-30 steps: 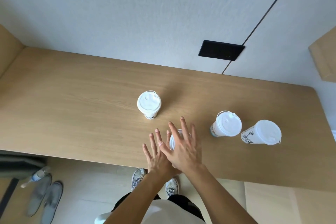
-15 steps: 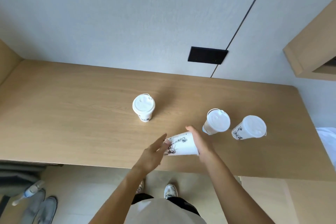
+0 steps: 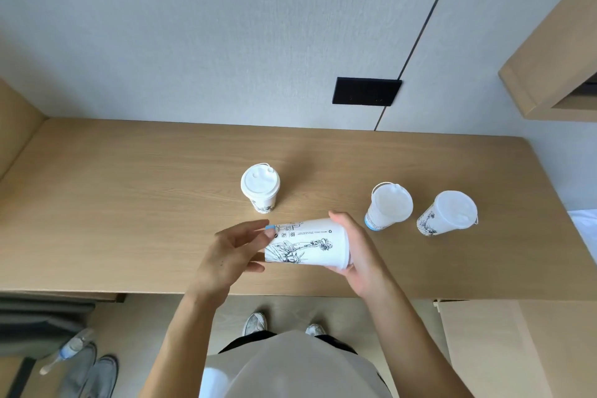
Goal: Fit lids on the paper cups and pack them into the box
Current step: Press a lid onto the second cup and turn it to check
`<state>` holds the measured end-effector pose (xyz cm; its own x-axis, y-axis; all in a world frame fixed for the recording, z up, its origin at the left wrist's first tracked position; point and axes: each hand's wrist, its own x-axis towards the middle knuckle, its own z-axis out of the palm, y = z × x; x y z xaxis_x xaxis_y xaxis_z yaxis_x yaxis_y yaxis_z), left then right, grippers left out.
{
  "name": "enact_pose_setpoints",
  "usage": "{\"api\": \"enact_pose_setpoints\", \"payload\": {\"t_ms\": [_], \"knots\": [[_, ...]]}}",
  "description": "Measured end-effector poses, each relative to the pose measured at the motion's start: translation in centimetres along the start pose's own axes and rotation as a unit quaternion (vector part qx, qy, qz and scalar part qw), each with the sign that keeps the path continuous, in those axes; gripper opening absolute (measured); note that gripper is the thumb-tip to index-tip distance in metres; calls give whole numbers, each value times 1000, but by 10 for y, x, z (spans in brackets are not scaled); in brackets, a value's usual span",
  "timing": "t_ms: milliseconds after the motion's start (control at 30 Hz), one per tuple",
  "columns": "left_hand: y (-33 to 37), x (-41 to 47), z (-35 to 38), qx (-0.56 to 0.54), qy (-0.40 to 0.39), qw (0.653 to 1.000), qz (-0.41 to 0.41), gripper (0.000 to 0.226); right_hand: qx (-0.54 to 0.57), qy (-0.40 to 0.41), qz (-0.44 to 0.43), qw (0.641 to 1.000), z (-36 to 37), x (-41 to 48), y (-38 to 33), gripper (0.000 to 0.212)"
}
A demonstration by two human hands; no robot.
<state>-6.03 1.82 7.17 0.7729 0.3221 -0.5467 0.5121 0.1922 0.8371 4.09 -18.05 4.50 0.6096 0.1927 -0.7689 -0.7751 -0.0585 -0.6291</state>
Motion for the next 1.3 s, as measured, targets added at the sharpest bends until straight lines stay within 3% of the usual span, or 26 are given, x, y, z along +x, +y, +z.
{"api": "enact_pose_setpoints", "payload": {"t_ms": [133,300,667,867,1000,1100,1200,1300], "knots": [[5,-4,-6,5,-4,1000,-22,42,4,-15,-37,999,8,-7,-4,74],[9,-8,-15,-27,-24,999,24,47,21,-19,-63,998,19,-12,-6,78],[16,-13,-27,-9,22,999,40,36,23,-16,-97,995,38,-25,-6,70],[16,-14,-36,-8,-18,998,54,43,45,-12,-111,993,39,-28,-5,58],[16,-11,-33,-17,11,999,37,30,46,-9,-112,993,41,-29,-3,59],[17,-12,-35,-22,-19,999,46,40,52,-3,-116,992,40,-29,-3,64],[18,-11,-33,-20,1,1000,20,47,54,-2,-115,992,41,-31,-6,66],[16,-9,-35,-23,-11,1000,15,38,48,-3,-121,992,43,-33,-6,50]]}}
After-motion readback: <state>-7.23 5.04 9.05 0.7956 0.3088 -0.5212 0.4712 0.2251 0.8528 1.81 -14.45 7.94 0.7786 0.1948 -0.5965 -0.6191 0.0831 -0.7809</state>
